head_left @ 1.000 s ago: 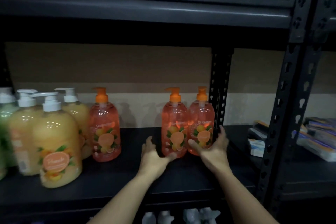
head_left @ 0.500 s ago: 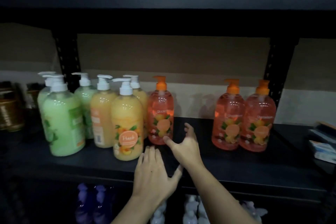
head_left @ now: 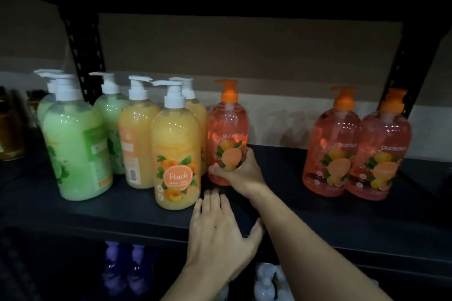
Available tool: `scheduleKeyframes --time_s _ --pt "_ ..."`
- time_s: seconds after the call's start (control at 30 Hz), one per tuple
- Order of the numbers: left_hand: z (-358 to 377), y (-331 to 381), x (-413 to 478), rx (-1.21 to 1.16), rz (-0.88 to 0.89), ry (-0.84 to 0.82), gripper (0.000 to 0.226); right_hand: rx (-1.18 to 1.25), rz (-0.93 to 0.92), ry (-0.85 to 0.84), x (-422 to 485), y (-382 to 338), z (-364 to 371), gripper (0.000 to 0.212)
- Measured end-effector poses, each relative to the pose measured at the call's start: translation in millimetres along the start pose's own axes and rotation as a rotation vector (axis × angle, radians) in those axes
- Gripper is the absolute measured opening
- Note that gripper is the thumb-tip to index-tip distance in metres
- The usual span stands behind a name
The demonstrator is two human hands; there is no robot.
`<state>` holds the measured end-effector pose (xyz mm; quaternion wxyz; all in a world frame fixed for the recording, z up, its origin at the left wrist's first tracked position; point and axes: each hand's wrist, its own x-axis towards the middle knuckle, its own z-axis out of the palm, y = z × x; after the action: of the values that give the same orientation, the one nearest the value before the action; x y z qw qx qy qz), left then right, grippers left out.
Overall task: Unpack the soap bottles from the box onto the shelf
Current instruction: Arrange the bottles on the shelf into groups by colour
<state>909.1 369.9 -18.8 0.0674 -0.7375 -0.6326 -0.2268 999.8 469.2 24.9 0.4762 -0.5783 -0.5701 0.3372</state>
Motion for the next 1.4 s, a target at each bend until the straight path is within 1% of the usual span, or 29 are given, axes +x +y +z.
scheduleKeyframes --time_s 0.13,0.23,0.43,0.67,0.73,0.8,0.87,0.93,1.03,1.1,1.17,1.27,1.4 --pt "0.2 0.1 -0.3 -0.003 -0.008 0.0 0.092 -0.015 0.016 -0.044 -1.5 2.0 -12.0 0.093" --pt "-4.7 -0.2 -1.3 0.047 0.006 -0.018 0.1 -0.016 0.032 -0.056 -7.7 4.1 -20.4 0.091" --pt "-8.8 -2.0 0.5 0.094 0.026 -0.035 0.102 -0.029 0.04 -0.007 -33.0 10.9 -43.9 0.093" --pt "-12.9 -4.5 -0.7 0.098 -0.013 -0.128 0.112 -0.065 0.026 0.063 -82.5 12.6 -83.1 0.089" --pt "-16.0 -2.1 -2.4 0.118 -0.004 -0.148 0.112 -0.076 0.031 0.093 -96.7 14.3 -96.9 0.094" --pt "-18.2 1.6 -2.7 0.101 -0.001 -0.196 0.103 -0.093 0.038 0.112 -107.8 17.5 -109.7 0.098" --pt "-19.7 10.9 -0.9 0.055 0.036 -0.249 0.089 -0.094 0.043 0.119 -119.0 20.4 -124.8 0.091" --pt "-20.2 24.4 0.9 0.018 0.082 -0.281 0.085 -0.092 0.05 0.123 -130.7 22.2 -140.9 0.083" --pt "-17.2 44.9 4.4 0.005 0.105 -0.327 0.087 -0.083 0.047 0.146 -145.9 27.6 -165.4 0.078" --pt "-13.6 55.6 6.4 -0.003 0.126 -0.35 0.087 -0.075 0.053 0.164 -151.6 33.2 -179.5 0.079" --pt "-10.3 68.7 10.0 -0.023 0.153 -0.36 0.087 -0.063 0.064 0.196 -156.1 39.6 -195.2 0.086" --pt "-6.9 83.8 16.1 -0.038 0.17 -0.39 0.088 -0.048 0.084 0.243 -159.2 44.9 -211.3 0.104" --pt "-1.2 98.5 22.6 -0.017 0.178 -0.409 0.089 -0.049 0.083 0.275 -156.0 46.8 -227.0 0.094"
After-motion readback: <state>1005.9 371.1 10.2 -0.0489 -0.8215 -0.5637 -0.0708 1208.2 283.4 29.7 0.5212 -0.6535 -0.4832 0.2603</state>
